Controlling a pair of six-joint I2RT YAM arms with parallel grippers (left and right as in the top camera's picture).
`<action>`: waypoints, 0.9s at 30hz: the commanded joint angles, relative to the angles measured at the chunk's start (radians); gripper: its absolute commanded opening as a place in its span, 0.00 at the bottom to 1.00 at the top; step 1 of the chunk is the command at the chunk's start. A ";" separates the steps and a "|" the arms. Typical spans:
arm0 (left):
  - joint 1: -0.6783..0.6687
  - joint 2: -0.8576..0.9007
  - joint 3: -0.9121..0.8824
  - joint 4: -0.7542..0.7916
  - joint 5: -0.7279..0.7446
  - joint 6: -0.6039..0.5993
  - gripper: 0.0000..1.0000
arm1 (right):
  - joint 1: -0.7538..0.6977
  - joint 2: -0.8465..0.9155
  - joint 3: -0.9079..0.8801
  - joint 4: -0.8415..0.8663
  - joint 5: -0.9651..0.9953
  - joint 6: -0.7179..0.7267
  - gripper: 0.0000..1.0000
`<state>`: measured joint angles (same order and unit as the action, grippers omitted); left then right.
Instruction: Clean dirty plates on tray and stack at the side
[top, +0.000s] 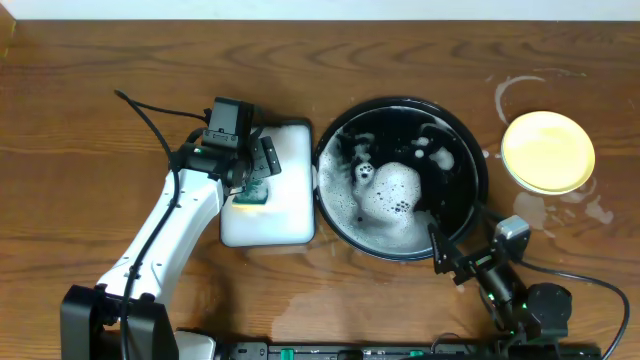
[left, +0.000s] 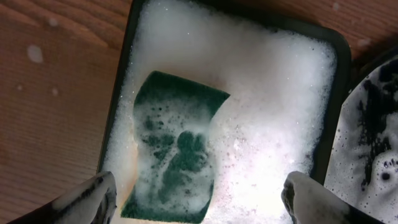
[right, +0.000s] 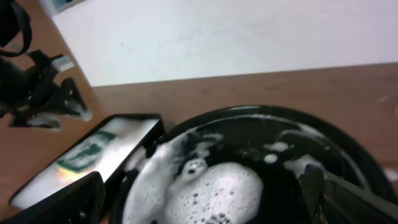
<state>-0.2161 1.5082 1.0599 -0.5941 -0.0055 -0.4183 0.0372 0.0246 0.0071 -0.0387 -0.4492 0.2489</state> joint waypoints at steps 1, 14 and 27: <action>0.003 0.003 0.003 -0.001 -0.005 0.003 0.87 | 0.009 -0.020 -0.002 -0.006 0.042 -0.090 0.99; 0.003 0.003 0.003 -0.001 -0.005 0.003 0.87 | 0.005 -0.020 -0.002 -0.010 0.056 -0.257 0.99; 0.003 0.003 0.003 -0.001 -0.005 0.003 0.87 | 0.005 -0.019 -0.002 -0.006 0.049 -0.257 0.99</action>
<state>-0.2161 1.5082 1.0599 -0.5945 -0.0055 -0.4183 0.0368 0.0147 0.0071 -0.0402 -0.4099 0.0097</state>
